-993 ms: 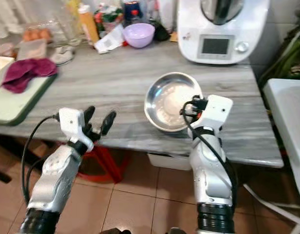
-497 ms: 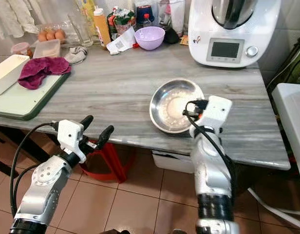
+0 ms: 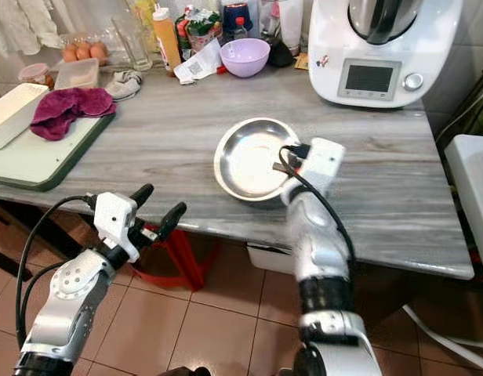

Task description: Setting the table

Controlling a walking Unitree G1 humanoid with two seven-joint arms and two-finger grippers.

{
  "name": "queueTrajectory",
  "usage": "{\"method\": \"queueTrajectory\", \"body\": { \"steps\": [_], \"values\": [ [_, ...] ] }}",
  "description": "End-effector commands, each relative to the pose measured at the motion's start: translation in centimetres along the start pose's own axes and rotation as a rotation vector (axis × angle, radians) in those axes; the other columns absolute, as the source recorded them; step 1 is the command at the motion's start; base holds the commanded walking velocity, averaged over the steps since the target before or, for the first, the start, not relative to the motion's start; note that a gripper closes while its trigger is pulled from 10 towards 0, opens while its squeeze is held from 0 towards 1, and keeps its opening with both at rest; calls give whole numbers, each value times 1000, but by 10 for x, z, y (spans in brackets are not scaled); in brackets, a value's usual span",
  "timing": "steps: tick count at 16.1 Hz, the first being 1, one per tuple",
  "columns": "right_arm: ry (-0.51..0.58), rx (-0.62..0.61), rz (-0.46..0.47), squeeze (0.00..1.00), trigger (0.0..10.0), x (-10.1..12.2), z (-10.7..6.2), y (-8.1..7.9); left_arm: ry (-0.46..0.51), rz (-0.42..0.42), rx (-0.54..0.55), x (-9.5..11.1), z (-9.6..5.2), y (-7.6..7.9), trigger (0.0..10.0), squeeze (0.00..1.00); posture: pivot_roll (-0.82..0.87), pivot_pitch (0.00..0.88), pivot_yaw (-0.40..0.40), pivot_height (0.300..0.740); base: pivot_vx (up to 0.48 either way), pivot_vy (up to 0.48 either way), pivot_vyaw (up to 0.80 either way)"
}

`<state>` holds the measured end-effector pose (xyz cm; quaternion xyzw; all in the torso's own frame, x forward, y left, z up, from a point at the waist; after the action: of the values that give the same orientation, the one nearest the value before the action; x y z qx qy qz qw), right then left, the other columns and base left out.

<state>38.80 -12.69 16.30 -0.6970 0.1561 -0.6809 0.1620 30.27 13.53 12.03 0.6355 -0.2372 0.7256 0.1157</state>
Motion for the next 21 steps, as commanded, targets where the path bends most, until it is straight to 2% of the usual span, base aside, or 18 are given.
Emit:
{"method": "queueTrajectory", "body": {
  "steps": [1,4,7,8,9,10,11,12,13,15,18,20,21],
  "values": [
    [-6,31,45,0,10000,0,4,-10,-4,25,-25,0,-4,0,10000,0,-94,104,91,740,0,0,0],
    [-41,41,49,0,10000,-8,6,-16,-10,58,-77,-3,-5,6,10000,0,-94,106,88,740,0,0,0],
    [-93,7,50,0,10000,-17,6,-10,-8,58,-86,-3,-3,8,10000,0,-99,111,91,740,0,0,0],
    [-111,-24,50,584,10000,-20,6,-4,-4,50,-91,-3,-2,12,10000,0,-102,112,93,740,0,0,0],
    [-120,-34,51,584,10000,-22,6,-2,-3,47,-94,-3,-2,13,10000,0,-102,112,93,740,0,0,0],
    [-123,-51,58,804,10000,-23,6,1,-1,44,-100,-3,-2,15,10000,0,-104,114,94,740,0,0,0],
    [-128,-68,65,878,10000,-23,7,4,-1,42,-108,-3,-1,17,10000,0,-107,114,95,740,0,0,0],
    [-128,-72,64,894,10000,-22,7,6,-1,43,-109,-3,-1,17,10000,0,-107,114,95,740,0,0,0],
    [-123,-74,64,996,10000,-21,7,7,0,45,-108,-3,-1,17,10000,0,-107,114,95,740,0,0,0],
    [-93,-80,41,1000,10000,-15,8,9,1,52,-98,-2,1,14,10000,0,-107,111,94,740,0,0,0],
    [-47,-45,32,1000,10000,-5,10,3,0,52,-94,-2,1,12,10000,0,-107,109,96,740,0,0,0],
    [-1,-7,13,1000,10000,1,9,-2,1,51,-95,-2,1,12,10000,0,-107,109,97,740,0,0,0],
    [55,37,-31,1000,10000,10,8,-13,4,50,-98,-1,1,13,10000,0,-108,109,99,740,0,0,0]
  ]
}}
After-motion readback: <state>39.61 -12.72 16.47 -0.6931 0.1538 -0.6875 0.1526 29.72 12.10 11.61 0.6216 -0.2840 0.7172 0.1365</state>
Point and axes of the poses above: a point about 5 cm out from each wrist's last joint towards the gripper, its own z axis pointing out of the wrist towards the gripper, its own x axis along the axis of the wrist's last joint, y = z × x, the point moved 2 cm from there along z, pointing out of the wrist towards the gripper, and after that the axes turned 6 degrees about z, right-handed, at the moved point
